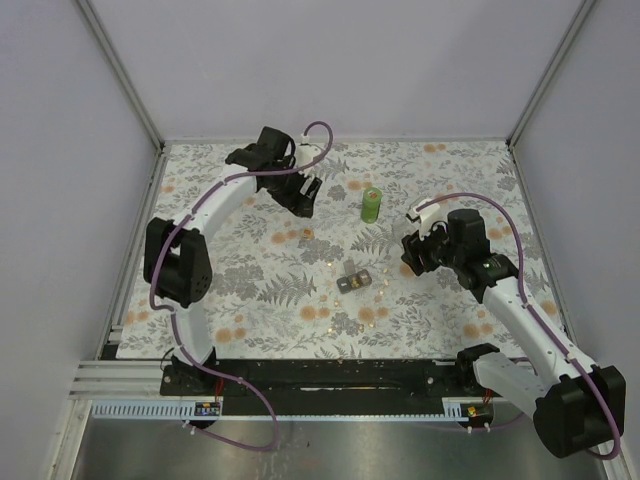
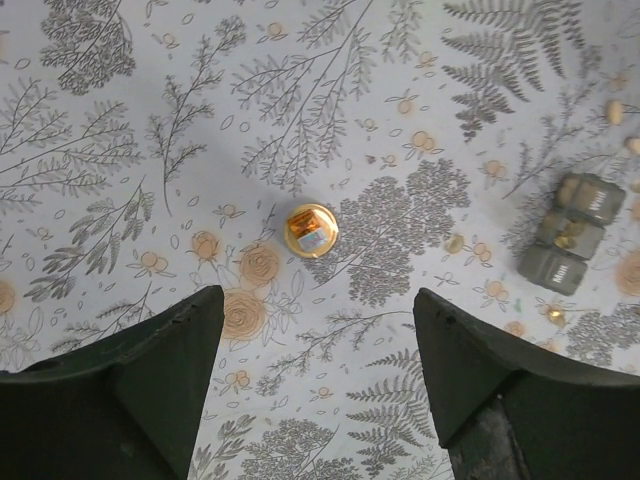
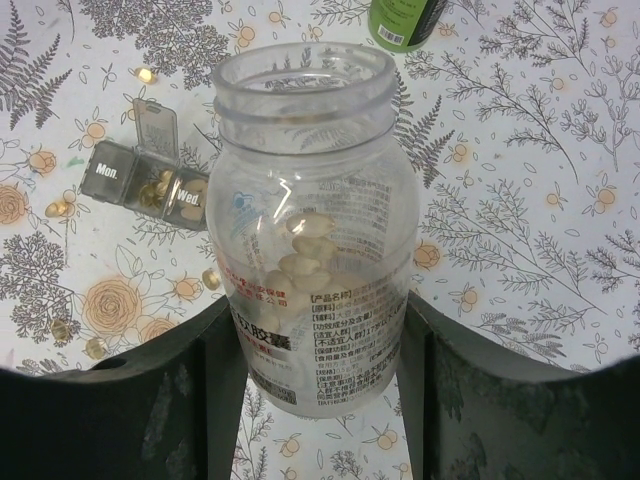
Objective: Sort the pills into containers
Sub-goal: Pick up the lid of the pill bottle at the center of the board.
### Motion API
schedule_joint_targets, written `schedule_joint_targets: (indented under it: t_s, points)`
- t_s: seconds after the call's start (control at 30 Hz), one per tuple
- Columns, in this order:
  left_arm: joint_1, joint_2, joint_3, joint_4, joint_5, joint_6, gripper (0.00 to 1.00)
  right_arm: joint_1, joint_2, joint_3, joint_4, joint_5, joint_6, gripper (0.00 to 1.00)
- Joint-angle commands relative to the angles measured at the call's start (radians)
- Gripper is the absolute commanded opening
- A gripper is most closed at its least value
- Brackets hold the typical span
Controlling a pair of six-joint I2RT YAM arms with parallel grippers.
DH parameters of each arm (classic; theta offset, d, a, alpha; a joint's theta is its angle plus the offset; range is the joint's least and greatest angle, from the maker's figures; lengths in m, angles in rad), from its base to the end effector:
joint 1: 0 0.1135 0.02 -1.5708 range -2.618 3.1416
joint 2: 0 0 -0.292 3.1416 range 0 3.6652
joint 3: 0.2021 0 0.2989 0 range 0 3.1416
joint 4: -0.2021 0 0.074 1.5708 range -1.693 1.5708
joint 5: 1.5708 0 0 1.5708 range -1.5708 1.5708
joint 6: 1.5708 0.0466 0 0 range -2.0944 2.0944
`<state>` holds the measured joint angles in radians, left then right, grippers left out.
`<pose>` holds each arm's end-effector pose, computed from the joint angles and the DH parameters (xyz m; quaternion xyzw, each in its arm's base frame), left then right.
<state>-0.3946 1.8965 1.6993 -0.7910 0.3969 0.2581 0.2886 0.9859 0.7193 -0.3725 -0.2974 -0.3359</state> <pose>0.4331 -0.1999 0.2939 0.3547 0.8714 -0.2076 0.2680 0.2379 0.0849 0.2670 -0.3348 0.8204 0.1218 0.4472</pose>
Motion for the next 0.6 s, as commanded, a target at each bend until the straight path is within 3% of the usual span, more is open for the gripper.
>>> schedule_joint_targets:
  t_s: [0.0, 0.57]
  points:
    - [-0.015, 0.058, 0.069, -0.020, -0.173, 0.006, 0.79, -0.006, 0.000, 0.052, 0.017, -0.031, 0.014, 0.00]
    - [-0.084, 0.249, 0.134, -0.065, -0.319, 0.021, 0.81, -0.006, -0.009, 0.046, 0.010, -0.045, 0.003, 0.00]
